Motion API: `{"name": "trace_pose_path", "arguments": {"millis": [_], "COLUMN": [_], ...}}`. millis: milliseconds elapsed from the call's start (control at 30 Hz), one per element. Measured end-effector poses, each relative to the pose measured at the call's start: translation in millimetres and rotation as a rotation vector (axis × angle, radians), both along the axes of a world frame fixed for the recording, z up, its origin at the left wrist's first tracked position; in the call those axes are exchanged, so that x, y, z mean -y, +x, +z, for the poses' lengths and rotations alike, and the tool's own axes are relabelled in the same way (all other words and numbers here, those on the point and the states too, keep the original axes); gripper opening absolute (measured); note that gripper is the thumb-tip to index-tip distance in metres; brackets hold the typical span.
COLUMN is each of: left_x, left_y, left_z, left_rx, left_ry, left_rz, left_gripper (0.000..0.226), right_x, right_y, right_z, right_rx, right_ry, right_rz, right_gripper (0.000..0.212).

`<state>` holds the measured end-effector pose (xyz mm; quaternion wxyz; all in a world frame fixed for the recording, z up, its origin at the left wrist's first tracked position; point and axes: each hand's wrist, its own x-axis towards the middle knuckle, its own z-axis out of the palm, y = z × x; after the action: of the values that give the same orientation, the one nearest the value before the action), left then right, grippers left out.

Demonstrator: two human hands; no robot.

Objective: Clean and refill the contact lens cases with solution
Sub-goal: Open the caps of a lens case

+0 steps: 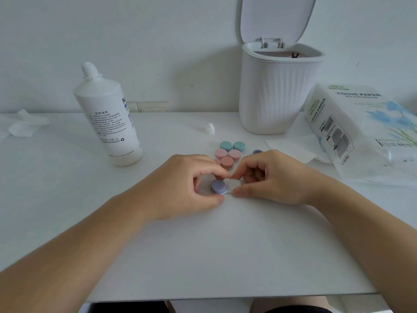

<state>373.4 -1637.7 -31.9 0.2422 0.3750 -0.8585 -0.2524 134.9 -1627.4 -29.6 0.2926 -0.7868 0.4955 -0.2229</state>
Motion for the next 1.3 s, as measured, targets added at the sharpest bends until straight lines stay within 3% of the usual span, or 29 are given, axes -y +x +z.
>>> {"name": "trace_pose_path", "arguments": {"millis": [433, 633, 900, 1300], "left_x": [0.3, 2.5, -0.2, -1.2], "left_y": [0.7, 0.3, -2.5, -6.1], "left_z": [-2.4, -1.8, -2.6, -2.2], "left_rx": [0.038, 0.052, 0.025, -0.024], "left_ry": [-0.053, -0.058, -0.032, 0.008], "left_rz": [0.030, 0.088, 0.047, 0.118], "left_gripper": [0.029, 0.045, 0.015, 0.015], "right_x": [0.0, -0.8, -0.9, -1.8], "right_y": [0.1, 0.7, 1.1, 1.2], "right_z": [0.4, 1.9, 1.6, 2.5], "right_rx": [-0.011, -0.017, -0.013, -0.019], "right_ry": [0.012, 0.014, 0.015, 0.015], "right_rz": [-0.006, -0.003, -0.007, -0.009], "right_gripper": [0.015, 0.015, 0.016, 0.016]}}
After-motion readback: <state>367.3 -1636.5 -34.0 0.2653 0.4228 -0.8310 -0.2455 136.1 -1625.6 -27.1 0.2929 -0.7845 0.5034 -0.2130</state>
